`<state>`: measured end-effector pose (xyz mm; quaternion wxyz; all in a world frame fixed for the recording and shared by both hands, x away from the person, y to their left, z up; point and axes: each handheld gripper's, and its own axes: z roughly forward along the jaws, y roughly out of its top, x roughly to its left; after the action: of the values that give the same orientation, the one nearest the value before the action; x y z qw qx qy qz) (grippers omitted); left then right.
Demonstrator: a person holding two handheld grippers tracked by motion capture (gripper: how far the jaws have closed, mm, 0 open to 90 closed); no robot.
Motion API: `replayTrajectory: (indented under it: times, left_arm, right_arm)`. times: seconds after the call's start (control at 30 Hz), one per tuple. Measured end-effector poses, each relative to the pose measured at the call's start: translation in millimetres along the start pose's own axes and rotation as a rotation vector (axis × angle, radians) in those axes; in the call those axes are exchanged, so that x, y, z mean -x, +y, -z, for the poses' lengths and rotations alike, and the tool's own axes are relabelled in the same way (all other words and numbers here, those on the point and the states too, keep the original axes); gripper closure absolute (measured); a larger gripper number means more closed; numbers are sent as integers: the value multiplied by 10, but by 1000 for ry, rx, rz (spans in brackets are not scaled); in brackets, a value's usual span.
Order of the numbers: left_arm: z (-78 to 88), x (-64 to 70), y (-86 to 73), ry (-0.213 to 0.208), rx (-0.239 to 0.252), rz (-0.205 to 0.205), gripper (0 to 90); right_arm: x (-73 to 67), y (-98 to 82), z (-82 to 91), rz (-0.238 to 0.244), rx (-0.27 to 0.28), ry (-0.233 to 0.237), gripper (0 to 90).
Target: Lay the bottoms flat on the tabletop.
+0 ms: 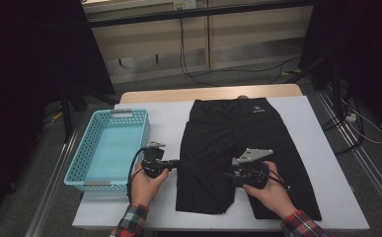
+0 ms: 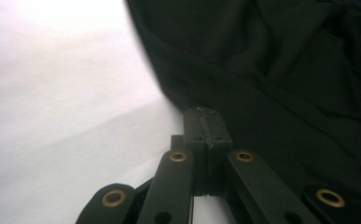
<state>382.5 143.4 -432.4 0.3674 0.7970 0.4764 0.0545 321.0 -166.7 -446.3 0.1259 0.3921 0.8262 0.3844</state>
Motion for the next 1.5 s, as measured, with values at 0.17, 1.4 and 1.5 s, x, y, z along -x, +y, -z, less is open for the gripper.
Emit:
replayTrajectory:
  times: [0.17,1.4,1.5]
  left_arm:
    - [-20,-11,8,10,21,14,900]
    - [-57,34,-23,-67,-3,4,900]
    - [-39,51,-35,-72,7,1,745]
  right_arm:
    - [-16,24,-148,-8,-13,16,823]
    - [-133,76,-137,71,51,80,900]
    - [-163,33,-129,103,-2,85,830]
